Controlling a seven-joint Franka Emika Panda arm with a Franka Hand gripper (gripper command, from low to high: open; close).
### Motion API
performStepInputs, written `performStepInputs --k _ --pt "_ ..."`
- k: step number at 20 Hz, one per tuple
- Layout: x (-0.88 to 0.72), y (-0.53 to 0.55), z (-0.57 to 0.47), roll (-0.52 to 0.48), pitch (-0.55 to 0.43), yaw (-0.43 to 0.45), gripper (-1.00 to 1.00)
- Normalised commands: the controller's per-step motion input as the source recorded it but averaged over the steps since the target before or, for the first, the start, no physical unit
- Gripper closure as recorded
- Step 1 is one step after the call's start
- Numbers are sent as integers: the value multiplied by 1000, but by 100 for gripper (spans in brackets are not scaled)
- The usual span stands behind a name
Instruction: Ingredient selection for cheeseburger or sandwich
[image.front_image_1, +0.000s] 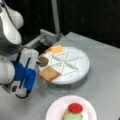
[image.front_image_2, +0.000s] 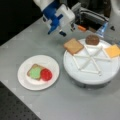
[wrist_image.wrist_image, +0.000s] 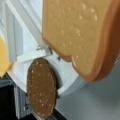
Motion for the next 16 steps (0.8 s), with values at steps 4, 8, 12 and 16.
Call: performStepInputs --k 4,8,12,16 --pt "417 -471 -174 591 77 267 -100" --pt "384 -399 -200 682 46 222 -100" --pt "330 -329 -165 582 25 189 -100" --pt "304 -181 -121 452 2 138 -100"
